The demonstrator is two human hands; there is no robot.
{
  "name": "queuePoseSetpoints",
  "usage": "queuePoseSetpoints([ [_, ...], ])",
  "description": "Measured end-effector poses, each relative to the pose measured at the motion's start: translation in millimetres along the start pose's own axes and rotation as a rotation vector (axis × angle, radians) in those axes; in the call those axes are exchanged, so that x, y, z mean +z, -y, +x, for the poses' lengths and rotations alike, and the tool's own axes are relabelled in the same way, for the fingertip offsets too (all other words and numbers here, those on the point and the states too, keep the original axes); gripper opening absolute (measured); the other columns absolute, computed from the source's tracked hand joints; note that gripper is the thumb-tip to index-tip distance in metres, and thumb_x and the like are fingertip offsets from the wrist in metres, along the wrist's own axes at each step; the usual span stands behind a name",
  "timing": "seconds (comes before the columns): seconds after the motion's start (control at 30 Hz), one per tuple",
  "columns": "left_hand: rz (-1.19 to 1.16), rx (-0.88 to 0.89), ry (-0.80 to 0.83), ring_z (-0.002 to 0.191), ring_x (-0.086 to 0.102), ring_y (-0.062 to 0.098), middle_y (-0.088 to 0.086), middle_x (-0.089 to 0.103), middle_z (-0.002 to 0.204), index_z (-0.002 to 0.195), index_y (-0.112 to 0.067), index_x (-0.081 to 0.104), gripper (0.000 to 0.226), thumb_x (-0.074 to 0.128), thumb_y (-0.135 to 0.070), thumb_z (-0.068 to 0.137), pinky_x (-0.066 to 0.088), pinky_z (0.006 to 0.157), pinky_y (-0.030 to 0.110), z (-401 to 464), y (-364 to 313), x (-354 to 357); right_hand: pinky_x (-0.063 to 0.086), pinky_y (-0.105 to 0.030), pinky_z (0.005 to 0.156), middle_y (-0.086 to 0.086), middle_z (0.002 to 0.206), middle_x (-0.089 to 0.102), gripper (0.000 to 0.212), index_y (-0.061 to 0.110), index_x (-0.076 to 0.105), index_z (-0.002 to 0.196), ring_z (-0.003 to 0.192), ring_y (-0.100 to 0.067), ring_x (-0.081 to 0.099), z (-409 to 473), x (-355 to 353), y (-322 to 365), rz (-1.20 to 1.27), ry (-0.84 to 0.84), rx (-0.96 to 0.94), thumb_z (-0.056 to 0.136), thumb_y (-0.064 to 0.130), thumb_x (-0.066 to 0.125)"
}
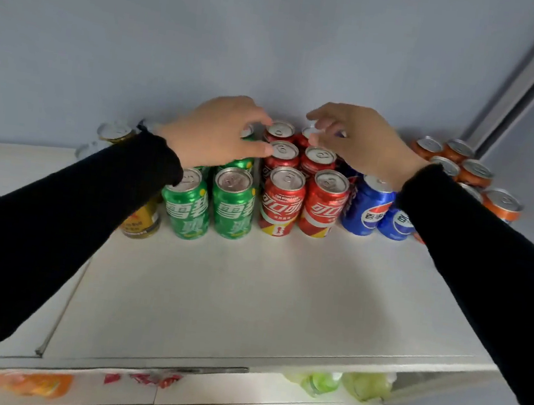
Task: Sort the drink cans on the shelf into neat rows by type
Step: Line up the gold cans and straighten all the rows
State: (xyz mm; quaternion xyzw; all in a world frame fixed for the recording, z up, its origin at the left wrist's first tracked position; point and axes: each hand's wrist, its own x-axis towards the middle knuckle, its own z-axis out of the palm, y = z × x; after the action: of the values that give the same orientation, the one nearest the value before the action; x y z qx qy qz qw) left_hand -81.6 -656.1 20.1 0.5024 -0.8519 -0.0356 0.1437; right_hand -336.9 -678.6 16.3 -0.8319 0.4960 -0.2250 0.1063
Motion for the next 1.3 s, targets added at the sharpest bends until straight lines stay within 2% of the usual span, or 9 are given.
queuePoseSetpoints([
  [0.1, 0.037, 0.081, 0.102, 0.108, 0.054, 0.017, -0.001, 0.059, 0.123, 0.132, -0.025, 0.061, 0.061, 0.061, -0.064, 0.086, 0.039, 0.088, 0.031, -3.5, -35.0, 16.6, 0.052, -0.043, 0.09, 0.005, 0.116, 0.066, 0.038, 0.028, 0.063, 0.126, 0.099, -0.015, 0.064, -35.7, -6.0, -15.2, -0.063, 0.091, -0.031, 0.093, 0.047, 0.063],
  [0.17, 0.075, 0.102, 0.161, 0.105, 0.057, 0.02, 0.001, 0.062, 0.114, 0.116, -0.021, 0.066, 0.062, 0.056, -0.068, 0.078, 0.046, 0.089, 0.041, -3.3, -45.7, 25.2, 0.052, -0.043, 0.09, 0.003, 0.12, 0.064, 0.046, 0.032, 0.058, 0.134, 0.101, -0.016, 0.063, -47.7, -4.2, -20.5, -0.126, 0.146, -0.066, 0.092, 0.052, 0.061],
  [0.27, 0.086, 0.092, 0.206, 0.094, 0.057, 0.021, -0.001, 0.059, 0.098, 0.099, -0.016, 0.066, 0.04, 0.067, -0.051, 0.081, 0.047, 0.082, 0.044, -2.6, -54.0, 32.5, 0.051, -0.043, 0.084, 0.002, 0.107, 0.062, 0.042, 0.035, 0.055, 0.129, 0.092, -0.019, 0.061, -51.4, 6.3, -25.0, -0.249, 0.197, -0.159, 0.092, 0.055, 0.054],
  [0.4, 0.066, 0.039, 0.19, 0.097, 0.058, 0.021, 0.001, 0.063, 0.105, 0.109, -0.014, 0.07, 0.042, 0.073, -0.046, 0.082, 0.048, 0.084, 0.042, -0.8, -60.0, 33.5, 0.052, -0.042, 0.081, 0.005, 0.101, 0.059, 0.039, 0.033, 0.056, 0.127, 0.086, -0.017, 0.058, -49.5, 12.9, -27.1, -0.27, 0.197, -0.171, 0.093, 0.053, 0.056],
  [0.77, 0.104, -0.026, 0.216, 0.089, 0.058, 0.018, -0.002, 0.064, 0.097, 0.105, -0.019, 0.07, 0.046, 0.071, -0.059, 0.08, 0.05, 0.077, 0.038, -2.7, -66.7, 28.5, 0.052, -0.037, 0.08, 0.007, 0.098, 0.059, 0.033, 0.03, 0.062, 0.116, 0.088, -0.018, 0.06, -50.8, 0.4, -23.4, -0.297, 0.271, -0.203, 0.092, 0.053, 0.058],
  [0.9, 0.057, -0.078, 0.147, 0.092, 0.056, 0.015, -0.002, 0.062, 0.114, 0.125, -0.022, 0.063, 0.053, 0.063, -0.06, 0.088, 0.043, 0.076, 0.032, 7.6, -58.0, 20.5, 0.052, -0.035, 0.081, 0.007, 0.108, 0.068, 0.046, 0.026, 0.064, 0.117, 0.093, -0.016, 0.063, -40.5, -13.3, -20.0, -0.147, 0.196, -0.128, 0.088, 0.062, 0.06],
  [1.0, 0.086, -0.113, 0.038, 0.103, 0.055, 0.021, 0.005, 0.058, 0.12, 0.133, -0.02, 0.059, 0.051, 0.06, -0.052, 0.094, 0.038, 0.083, 0.031, 26.6, -45.1, 18.7, 0.048, -0.038, 0.083, -0.004, 0.113, 0.065, 0.046, 0.021, 0.061, 0.121, 0.1, -0.024, 0.061, -15.8, -11.3, -21.4, -0.203, 0.079, -0.096, 0.092, 0.057, 0.059],
  [1.07, 0.134, -0.136, 0.088, 0.112, 0.054, 0.026, 0.008, 0.056, 0.124, 0.139, -0.019, 0.055, 0.056, 0.06, -0.052, 0.093, 0.036, 0.084, 0.032, 39.7, -38.3, 22.2, 0.043, -0.036, 0.083, -0.009, 0.117, 0.061, 0.049, 0.018, 0.058, 0.127, 0.106, -0.029, 0.059, 0.9, -4.6, -18.3, -0.279, 0.127, -0.072, 0.092, 0.053, 0.059],
  [1.3, 0.135, -0.144, 0.157, 0.092, 0.056, 0.024, 0.004, 0.063, 0.104, 0.114, -0.02, 0.065, 0.045, 0.073, -0.05, 0.082, 0.043, 0.074, 0.035, 59.1, -29.4, 37.3, 0.05, -0.041, 0.083, -0.004, 0.103, 0.068, 0.042, 0.02, 0.064, 0.116, 0.097, -0.029, 0.063, 22.5, 8.8, -15.6, -0.369, 0.315, -0.059, 0.087, 0.05, 0.063],
])
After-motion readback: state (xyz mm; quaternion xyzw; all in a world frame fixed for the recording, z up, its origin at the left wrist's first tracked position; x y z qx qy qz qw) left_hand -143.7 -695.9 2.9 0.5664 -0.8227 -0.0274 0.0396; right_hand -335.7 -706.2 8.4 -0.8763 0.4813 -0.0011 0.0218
